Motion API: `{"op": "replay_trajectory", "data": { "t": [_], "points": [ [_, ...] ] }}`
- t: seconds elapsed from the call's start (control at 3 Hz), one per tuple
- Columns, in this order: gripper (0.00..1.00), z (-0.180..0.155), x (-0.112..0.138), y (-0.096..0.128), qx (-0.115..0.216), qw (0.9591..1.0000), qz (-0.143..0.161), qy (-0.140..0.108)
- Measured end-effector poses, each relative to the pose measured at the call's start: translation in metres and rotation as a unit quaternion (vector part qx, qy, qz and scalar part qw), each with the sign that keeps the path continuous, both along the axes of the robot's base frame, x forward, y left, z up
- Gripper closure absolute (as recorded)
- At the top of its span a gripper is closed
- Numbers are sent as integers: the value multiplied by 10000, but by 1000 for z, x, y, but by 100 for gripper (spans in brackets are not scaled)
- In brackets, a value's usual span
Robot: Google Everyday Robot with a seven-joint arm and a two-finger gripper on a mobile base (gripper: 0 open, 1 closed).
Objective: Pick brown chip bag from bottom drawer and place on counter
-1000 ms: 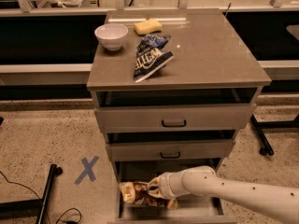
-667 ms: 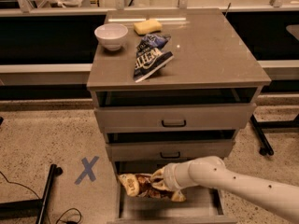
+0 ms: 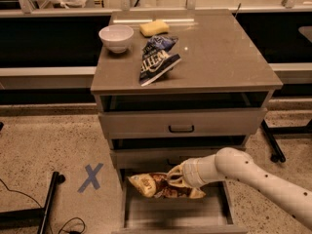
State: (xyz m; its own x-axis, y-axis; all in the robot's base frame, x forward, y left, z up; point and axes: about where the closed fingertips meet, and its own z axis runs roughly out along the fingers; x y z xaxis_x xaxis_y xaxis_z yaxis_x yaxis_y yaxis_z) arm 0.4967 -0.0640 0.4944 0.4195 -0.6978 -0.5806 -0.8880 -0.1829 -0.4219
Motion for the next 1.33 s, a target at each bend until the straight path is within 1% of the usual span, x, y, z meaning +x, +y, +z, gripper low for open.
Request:
{"op": "replay_trajectory", "data": {
  "t": [0.33, 0.67, 1.0, 1.33],
  "points": [
    [100, -1, -2, 1, -4, 10000, 17, 10],
    [100, 19, 2, -3, 73, 9997, 224, -67],
    [100, 66, 10, -14, 196, 9975, 633, -240],
    [100, 114, 14, -27, 135, 9940, 991, -449]
  ]
}}
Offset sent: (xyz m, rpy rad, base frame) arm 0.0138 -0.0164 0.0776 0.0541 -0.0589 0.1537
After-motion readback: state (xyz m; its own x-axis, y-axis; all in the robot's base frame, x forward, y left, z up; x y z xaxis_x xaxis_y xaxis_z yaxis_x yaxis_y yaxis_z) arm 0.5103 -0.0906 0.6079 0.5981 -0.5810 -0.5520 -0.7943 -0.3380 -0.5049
